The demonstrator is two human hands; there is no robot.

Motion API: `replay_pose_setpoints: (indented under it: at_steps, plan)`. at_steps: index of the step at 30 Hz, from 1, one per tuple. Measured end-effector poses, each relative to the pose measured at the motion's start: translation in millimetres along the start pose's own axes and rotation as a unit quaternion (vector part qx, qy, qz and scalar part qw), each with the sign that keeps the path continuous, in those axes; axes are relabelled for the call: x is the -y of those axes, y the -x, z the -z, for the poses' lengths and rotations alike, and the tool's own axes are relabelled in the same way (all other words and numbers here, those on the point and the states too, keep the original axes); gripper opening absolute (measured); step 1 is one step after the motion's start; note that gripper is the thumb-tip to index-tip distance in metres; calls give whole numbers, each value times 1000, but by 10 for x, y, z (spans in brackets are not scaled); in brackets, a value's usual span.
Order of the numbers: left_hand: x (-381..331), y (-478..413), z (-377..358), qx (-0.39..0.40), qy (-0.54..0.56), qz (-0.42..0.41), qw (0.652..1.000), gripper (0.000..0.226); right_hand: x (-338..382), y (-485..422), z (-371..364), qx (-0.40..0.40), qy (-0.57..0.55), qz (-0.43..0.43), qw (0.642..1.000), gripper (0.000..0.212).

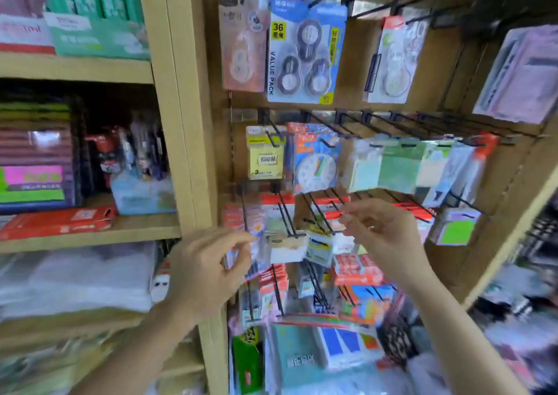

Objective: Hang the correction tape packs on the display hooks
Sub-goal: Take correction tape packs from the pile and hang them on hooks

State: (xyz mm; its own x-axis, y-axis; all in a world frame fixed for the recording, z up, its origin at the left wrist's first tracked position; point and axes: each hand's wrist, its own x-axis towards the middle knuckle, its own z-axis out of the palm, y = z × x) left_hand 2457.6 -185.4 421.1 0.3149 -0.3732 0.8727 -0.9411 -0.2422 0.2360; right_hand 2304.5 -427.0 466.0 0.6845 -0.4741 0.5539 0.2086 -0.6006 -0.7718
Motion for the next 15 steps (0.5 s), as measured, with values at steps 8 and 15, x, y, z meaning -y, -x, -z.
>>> replay_pose_setpoints:
  at_steps: [8,15]
  plan:
    - [-117,1641,-551,247,25,215,945,16,-1131,1141,-300,85,215,-106,967,12]
    - [-168,3381,-847,463,-6,424,778,22,-1944,2266,-450,226,232,-324,889,15]
